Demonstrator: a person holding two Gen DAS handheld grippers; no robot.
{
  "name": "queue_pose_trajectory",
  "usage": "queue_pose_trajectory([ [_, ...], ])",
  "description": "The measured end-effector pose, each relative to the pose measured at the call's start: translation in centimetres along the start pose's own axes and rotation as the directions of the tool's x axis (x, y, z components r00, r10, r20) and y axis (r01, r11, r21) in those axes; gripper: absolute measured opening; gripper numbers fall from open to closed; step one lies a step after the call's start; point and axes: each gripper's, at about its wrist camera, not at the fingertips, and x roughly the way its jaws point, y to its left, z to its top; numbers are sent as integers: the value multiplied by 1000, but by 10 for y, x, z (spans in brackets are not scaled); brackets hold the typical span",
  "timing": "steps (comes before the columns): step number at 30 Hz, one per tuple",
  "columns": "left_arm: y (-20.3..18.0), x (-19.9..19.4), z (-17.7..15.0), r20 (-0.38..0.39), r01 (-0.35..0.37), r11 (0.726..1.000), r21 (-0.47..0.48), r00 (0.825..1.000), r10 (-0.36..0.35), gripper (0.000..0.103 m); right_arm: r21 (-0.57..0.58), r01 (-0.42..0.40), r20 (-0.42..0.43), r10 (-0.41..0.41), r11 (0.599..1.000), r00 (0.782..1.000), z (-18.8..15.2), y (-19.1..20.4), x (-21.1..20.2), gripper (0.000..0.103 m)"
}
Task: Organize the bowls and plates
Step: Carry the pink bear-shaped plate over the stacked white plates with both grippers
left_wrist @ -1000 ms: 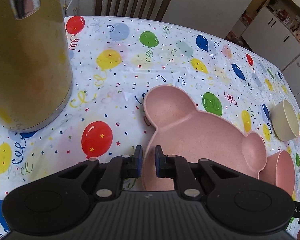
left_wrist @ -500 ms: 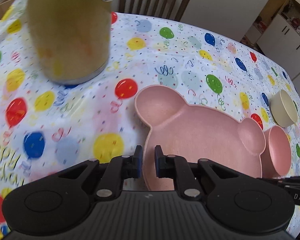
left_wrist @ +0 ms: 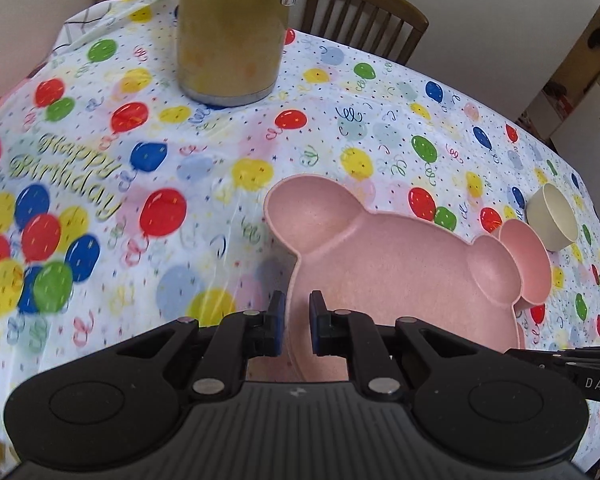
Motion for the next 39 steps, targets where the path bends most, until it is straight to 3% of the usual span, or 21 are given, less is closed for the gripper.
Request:
queue_pose_trajectory([
  [6,-14,-16,-37,14,-25,999,-29,1000,25,12,-34,-13,-13,12,999,1000,-26,-10,-12,8],
  [15,-29,-7,-78,-1,-31,998,-46,1000,31,12,-61,13,-25,-15,998,1000,-51,-27,-11,8],
  [33,-31,5,-98,0,-64,997,-42,998,64,12,-69,36,-46,-39,997,998,-57,-29,5,8],
  [39,-29,4,-103,6,-74,996,-55,997,74,12,-39,40,-40,-42,998,998,-56,-29,4,17],
])
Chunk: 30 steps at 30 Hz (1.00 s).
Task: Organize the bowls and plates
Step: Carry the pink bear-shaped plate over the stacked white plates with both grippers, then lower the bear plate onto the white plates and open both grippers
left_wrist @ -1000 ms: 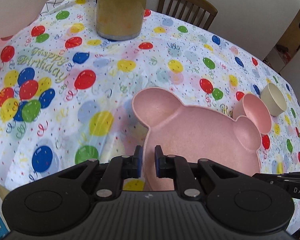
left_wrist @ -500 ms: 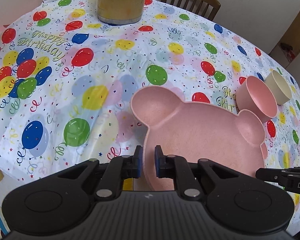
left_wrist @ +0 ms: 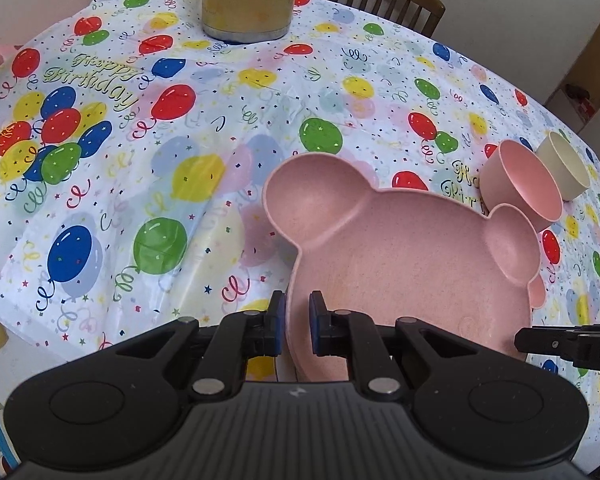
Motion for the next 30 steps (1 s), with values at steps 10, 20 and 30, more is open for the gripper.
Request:
queue_pose_trajectory([
  [10,-2,-14,-6,20,-19,1000,-14,1000,20,12,10,-26,53,25,1000,998,1,-3,-18,25],
  [20,-29,-48,-11,74,3,1000,-10,997,-2,12,-48,-75,152,81,996,985,0,-5,-51,34],
  [30,-84,-91,-5,211,16,1000,19,977,-20,29,-104,-67,316,97,992,944,-2,-34,-103,44],
])
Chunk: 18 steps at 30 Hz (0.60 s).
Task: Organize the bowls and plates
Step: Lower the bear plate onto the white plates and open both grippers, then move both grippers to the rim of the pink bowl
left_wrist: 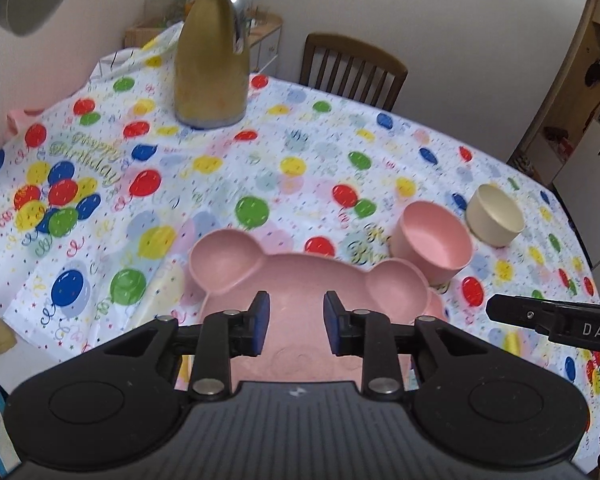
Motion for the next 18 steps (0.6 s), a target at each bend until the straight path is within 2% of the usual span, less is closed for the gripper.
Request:
queue_pose_trajectory([
  [2,-12,-3,3,16,8,1000,6,1000,-8,29,1,9,33,-9,1000,999,2,-9,-11,53],
  [5,-31,-4,6,27,22,1000,22,999,-22,30,15,20,67,-20,1000,998,4,-25,-23,59],
  [7,-44,-4,8,34,30,999,35,999,-31,37,23,36,95,-38,999,995,6,-34,-31,64],
  [9,-58,-3,9,50,35,998,54,998,-37,58,31,49,115,-52,998,992,7,-44,-38,67],
  [13,-85,3,14,77,37,994,103,996,-45,68,45,87,144,-93,995,985,9,-63,-44,84],
  [15,-95,10,18,86,29,993,115,996,-39,77,38,131,167,-135,991,977,11,-72,-46,92],
  [16,-99,14,20,88,27,993,117,995,-38,78,36,151,180,-155,988,971,13,-75,-47,98],
  [18,-105,23,26,89,29,992,122,995,-40,79,24,192,206,-193,981,959,19,-83,-45,102],
])
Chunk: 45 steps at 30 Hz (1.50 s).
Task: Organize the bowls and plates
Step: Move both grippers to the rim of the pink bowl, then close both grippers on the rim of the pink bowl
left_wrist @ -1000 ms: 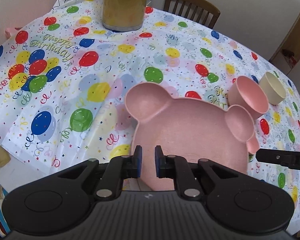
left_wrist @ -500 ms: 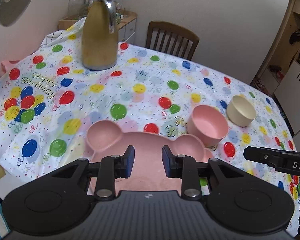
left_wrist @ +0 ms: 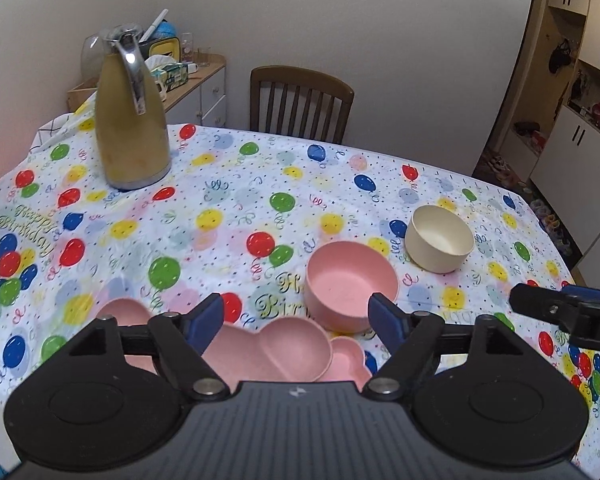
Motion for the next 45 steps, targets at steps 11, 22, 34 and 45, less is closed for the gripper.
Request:
queue_pose_trajectory([
  [11,-5,92,30,-81,36,999,35,996,-33,79,-204,55,-20,-60,977,998,21,2,62,103],
  [22,2,165,27,-210,64,996,59,976,-50,79,-90,2,-219,-22,996,976,18,14,133,95],
  [34,10,201,23,-274,107,992,66,958,-85,78,71,36,-347,-9,997,938,13,11,175,61],
  [45,11,207,26,-323,156,988,23,936,-140,30,80,61,-394,-25,995,919,15,24,188,22],
])
